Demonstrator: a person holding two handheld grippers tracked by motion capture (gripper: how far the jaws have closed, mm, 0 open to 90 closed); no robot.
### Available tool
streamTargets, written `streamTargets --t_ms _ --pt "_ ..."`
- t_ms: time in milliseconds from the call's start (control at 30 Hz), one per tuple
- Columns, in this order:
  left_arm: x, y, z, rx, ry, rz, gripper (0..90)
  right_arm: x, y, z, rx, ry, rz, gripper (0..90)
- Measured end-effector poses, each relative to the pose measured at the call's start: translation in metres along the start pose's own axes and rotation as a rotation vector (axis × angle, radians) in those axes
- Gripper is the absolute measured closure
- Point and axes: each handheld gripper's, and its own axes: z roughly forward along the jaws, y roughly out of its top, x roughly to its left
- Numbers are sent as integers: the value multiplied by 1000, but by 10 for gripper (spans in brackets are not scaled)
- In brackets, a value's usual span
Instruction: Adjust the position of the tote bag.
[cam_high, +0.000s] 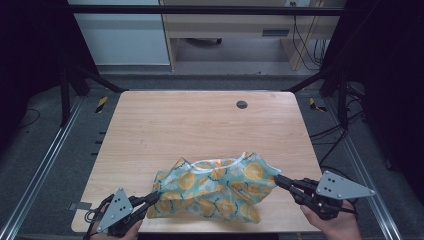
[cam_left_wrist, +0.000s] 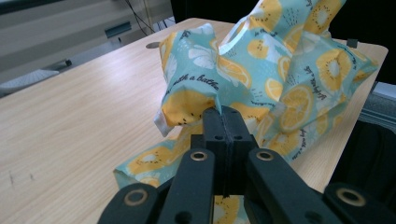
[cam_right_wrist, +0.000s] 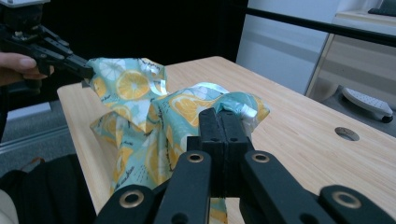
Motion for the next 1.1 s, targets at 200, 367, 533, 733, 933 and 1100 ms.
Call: streamTargets --t_ms 200,367,533,733,933,1100 --pt "-7 -9 5 33 -44 59 900 3 -15 -5 7 39 7 900" --pt "-15 -17 14 75 -85 119 900 5 -31 -6 34 103 23 900" --pt "-19 -27 26 133 -127 161 900 10 -55 1 90 202 38 900" --pt "-17 -33 35 189 -156 190 900 11 -72 14 154 250 44 900" --pt "-17 -38 44 245 -183 233 900 13 -88 32 257 294 22 900" --pt "-15 -42 54 299 -210 257 900 11 -97 41 318 311 12 900"
